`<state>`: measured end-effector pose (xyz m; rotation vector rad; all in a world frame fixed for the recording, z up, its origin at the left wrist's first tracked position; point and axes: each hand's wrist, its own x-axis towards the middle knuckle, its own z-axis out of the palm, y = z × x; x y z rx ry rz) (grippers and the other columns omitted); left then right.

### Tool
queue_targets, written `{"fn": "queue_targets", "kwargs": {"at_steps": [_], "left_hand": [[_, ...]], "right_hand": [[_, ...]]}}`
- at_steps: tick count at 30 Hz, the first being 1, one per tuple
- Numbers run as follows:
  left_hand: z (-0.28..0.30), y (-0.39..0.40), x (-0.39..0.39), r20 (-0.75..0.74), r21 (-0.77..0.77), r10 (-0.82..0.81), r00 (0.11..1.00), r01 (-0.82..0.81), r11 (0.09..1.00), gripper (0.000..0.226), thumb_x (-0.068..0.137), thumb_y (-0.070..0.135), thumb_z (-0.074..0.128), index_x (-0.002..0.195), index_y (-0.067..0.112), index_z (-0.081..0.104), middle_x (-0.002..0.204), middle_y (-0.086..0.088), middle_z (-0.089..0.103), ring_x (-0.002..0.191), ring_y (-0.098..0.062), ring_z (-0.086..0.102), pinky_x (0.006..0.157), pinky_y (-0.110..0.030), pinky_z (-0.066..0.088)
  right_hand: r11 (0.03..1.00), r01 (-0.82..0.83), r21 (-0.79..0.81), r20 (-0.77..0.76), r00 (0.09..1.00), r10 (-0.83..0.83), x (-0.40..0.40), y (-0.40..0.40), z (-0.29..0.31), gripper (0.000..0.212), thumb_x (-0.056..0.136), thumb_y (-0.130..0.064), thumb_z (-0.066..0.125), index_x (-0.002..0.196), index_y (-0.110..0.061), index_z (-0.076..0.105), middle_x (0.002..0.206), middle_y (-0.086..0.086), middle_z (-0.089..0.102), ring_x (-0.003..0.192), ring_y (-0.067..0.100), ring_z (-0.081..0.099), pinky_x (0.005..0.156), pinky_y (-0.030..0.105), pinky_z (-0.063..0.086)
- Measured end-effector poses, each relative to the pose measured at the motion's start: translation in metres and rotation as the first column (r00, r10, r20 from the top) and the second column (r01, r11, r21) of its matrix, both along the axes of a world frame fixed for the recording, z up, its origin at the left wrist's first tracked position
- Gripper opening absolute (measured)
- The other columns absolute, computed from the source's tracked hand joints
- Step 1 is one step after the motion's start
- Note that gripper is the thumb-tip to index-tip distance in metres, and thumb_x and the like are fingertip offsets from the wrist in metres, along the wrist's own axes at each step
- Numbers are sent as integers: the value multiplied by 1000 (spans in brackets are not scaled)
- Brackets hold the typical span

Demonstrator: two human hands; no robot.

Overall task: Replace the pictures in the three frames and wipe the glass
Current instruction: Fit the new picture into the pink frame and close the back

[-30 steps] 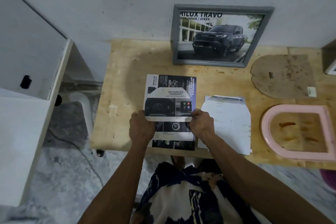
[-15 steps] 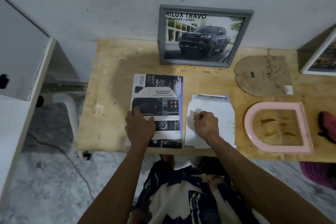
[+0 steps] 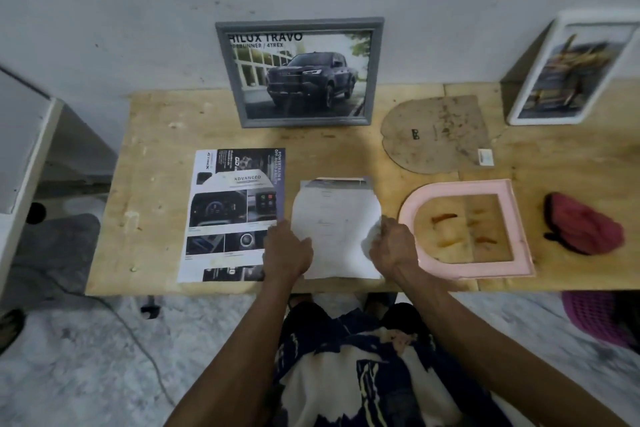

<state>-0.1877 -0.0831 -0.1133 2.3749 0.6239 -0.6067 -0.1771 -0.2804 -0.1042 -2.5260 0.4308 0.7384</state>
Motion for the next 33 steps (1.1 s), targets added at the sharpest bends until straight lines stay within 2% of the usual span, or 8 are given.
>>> {"fn": "queue_targets", "kwargs": {"at_steps": [5,8,11,17,21,25,28,33], "left_hand": [[-1,-22,2,73,65,86,994,-91,994,32,86,26,69,105,2,59,111,-21,64,106,-39,60,84,-37,47],[9,-36,-1,146,18,239,960,-244,970,37,87,20,71,117,1,60,112,-16,66,106,-33,61,89,-34,46],[23,-52,-4,177,-45,373,911,-371,928,17,89,11,68,103,2,68,88,-6,64,85,-26,60,73,-24,39],[35,-52,-12,203,-271,524,827,-467,842,11,88,14,70,89,4,65,83,-9,66,76,-21,58,77,-36,51],[44,-44,-9,54,-594,746,664,-579,558,11,87,2,68,87,12,64,97,-16,71,86,-28,66,88,-56,56],[43,-59,-8,-120,-844,762,637,-469,260,37,88,-11,61,121,6,58,119,-14,67,103,-36,65,81,-52,58],[40,-84,-17,-214,-858,720,661,-479,185,48,88,-11,61,132,6,53,130,-14,62,111,-40,61,81,-49,57],[31,-104,-40,-339,-804,650,681,-568,176,28,86,-3,69,104,18,63,118,-13,66,108,-37,64,82,-51,58]], "right_hand": [[990,-78,116,-19,997,80,-9,-13,-13,59,88,-20,59,141,-8,36,138,13,44,123,29,45,101,29,33],[957,65,283,21,997,-74,-7,-22,-8,48,86,-10,58,131,-7,46,121,14,53,108,30,52,94,35,41],[928,133,348,31,988,-153,-9,-28,-1,27,86,-12,59,111,-7,51,104,10,58,95,26,57,86,40,47],[855,289,430,34,941,-336,-7,-37,12,56,84,-26,68,133,-10,47,125,9,54,114,27,54,96,38,46],[806,374,459,80,886,-456,-13,-40,28,68,84,-37,69,142,-17,40,140,9,46,125,26,48,103,40,43],[575,514,637,-121,803,-584,-14,-37,49,70,85,-35,71,144,-19,35,129,1,50,110,18,55,97,40,49],[542,500,675,-79,780,-621,-19,-36,54,52,87,-13,65,133,-16,41,117,0,55,98,16,59,76,35,55],[603,521,605,-6,760,-650,-20,-59,58,40,83,2,48,114,-23,46,101,4,61,91,20,61,69,35,55]]}}
